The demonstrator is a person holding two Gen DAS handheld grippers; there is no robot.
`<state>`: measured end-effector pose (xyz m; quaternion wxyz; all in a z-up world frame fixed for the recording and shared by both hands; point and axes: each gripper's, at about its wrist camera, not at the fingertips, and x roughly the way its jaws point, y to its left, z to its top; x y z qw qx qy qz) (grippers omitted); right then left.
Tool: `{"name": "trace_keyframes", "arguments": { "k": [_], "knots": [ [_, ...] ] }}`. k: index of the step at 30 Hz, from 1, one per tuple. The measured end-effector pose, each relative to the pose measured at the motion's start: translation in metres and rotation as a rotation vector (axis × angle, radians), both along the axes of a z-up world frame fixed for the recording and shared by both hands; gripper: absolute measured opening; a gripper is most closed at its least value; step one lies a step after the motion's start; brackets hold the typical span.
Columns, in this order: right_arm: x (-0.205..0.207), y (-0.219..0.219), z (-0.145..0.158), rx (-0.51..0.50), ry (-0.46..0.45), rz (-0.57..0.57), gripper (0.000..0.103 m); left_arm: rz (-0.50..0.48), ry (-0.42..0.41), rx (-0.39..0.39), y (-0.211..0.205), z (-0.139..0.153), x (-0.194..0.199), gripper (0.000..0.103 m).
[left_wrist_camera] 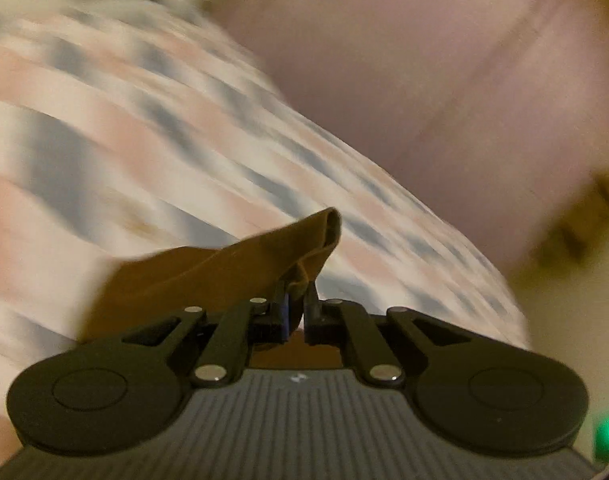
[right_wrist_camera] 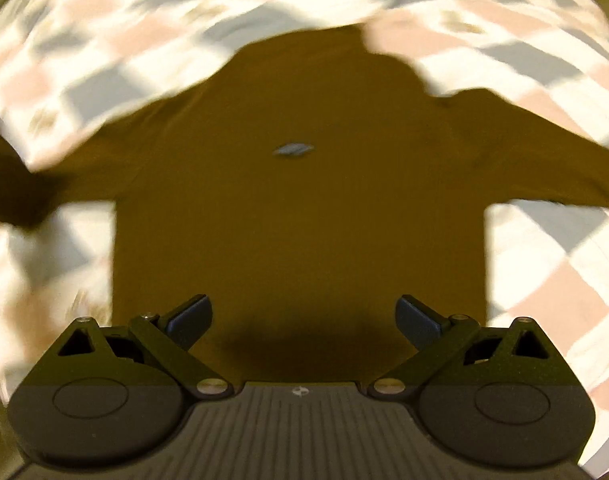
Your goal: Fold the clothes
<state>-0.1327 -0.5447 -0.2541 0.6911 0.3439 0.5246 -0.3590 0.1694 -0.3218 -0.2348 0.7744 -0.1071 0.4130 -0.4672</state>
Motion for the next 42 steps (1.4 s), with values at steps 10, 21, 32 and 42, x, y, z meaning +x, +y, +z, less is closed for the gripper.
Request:
{"name": "trace_keyframes", "arguments": {
  "k": [10, 21, 32, 42],
  "knots": [
    [-0.101, -0.096, -0.055, 0.214, -0.493, -0.335, 0.083, -0.344, -0.019, 0.402, -0.163, -0.17, -0.178, 0.008],
    [-0.028, -0.095, -0.167, 0.643, -0.711, -0.428, 0.054, -0.527, -0.15, 0.366, -0.148, -0.138, -0.173, 0.007],
    [0.007, -0.101, -0.141, 0.442, -0.49, -0.224, 0.007, -0.679, -0.344, 0.32, -0.131, -0.109, -0.201, 0.011],
    [-0.075, -0.201, -0.061, 0.108, -0.47, -0.239, 0.007, -0.444, -0.346, 0.476, -0.09, -0.115, -0.14, 0.014]
  ]
}}
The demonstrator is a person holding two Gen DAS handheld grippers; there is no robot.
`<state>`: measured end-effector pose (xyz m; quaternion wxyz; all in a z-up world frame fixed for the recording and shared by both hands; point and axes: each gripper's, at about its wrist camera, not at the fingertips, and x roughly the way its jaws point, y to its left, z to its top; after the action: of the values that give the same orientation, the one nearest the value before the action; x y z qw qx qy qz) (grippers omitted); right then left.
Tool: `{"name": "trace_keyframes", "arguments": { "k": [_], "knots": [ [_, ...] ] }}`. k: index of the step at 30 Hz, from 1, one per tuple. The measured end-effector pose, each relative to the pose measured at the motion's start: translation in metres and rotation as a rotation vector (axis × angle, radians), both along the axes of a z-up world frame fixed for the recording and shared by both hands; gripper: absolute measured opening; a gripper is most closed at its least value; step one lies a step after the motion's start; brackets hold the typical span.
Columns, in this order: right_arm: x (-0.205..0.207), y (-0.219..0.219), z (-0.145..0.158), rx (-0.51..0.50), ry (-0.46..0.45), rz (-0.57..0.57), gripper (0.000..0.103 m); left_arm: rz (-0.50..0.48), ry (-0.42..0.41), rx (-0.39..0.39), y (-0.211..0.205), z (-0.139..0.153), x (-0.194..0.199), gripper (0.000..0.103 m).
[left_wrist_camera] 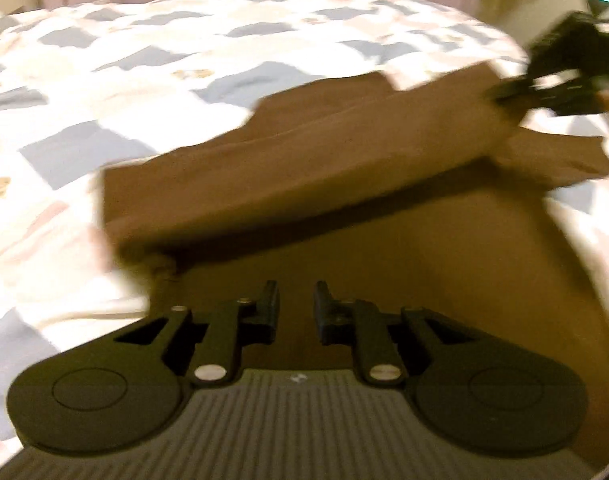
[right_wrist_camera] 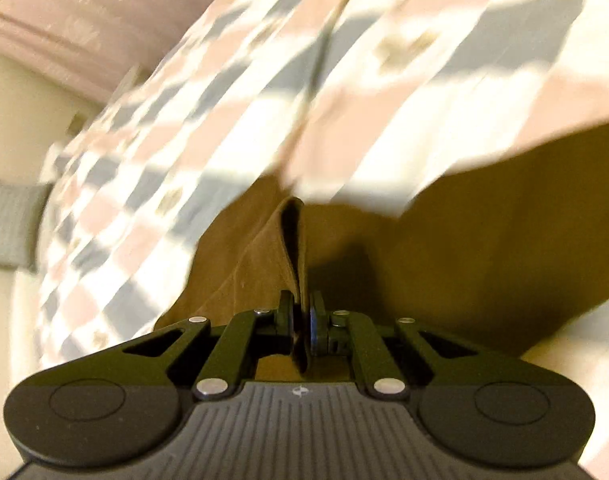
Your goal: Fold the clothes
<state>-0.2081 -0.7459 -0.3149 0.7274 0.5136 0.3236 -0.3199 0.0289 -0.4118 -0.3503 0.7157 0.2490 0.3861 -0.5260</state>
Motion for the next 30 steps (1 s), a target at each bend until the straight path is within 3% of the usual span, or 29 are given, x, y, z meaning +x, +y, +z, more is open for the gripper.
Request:
{"name": "trace_keyframes", "arguments": {
  "k": [6, 14, 19, 24, 28, 30],
  "knots": [
    [-0.027, -0.02, 0.004, 0.01, 0.071, -0.014, 0.007, 0.024, -0.055, 0.005, -0.014, -0.006, 0.01, 0.014],
    [-0.018, -0.015, -0.009, 0.037, 0.118, -0.005, 0.007, 0.038, -0.116, 0.032, -0.026, -0.011, 0.017, 0.015],
    [-0.032, -0.012, -0.008, 0.061, 0.218, -0.003, 0.007, 0.052, -0.083, -0.003, -0.018, 0.001, 0.036, 0.015],
    [-0.028, -0.016, -0.026, 0.059, 0.265, -0.003, 0.007, 0.236, 0.077, -0.079, -0.019, 0.01, 0.094, 0.015],
    [-0.023, -0.016, -0.03, 0.067, 0.262, 0.006, 0.007, 0.293, 0.087, -0.068, -0.039, 0.002, 0.135, 0.02],
    [-0.022, -0.016, -0.031, 0.066, 0.275, 0.0, 0.008, 0.27, 0.068, -0.049, -0.052, -0.005, 0.146, 0.02]
  ]
}}
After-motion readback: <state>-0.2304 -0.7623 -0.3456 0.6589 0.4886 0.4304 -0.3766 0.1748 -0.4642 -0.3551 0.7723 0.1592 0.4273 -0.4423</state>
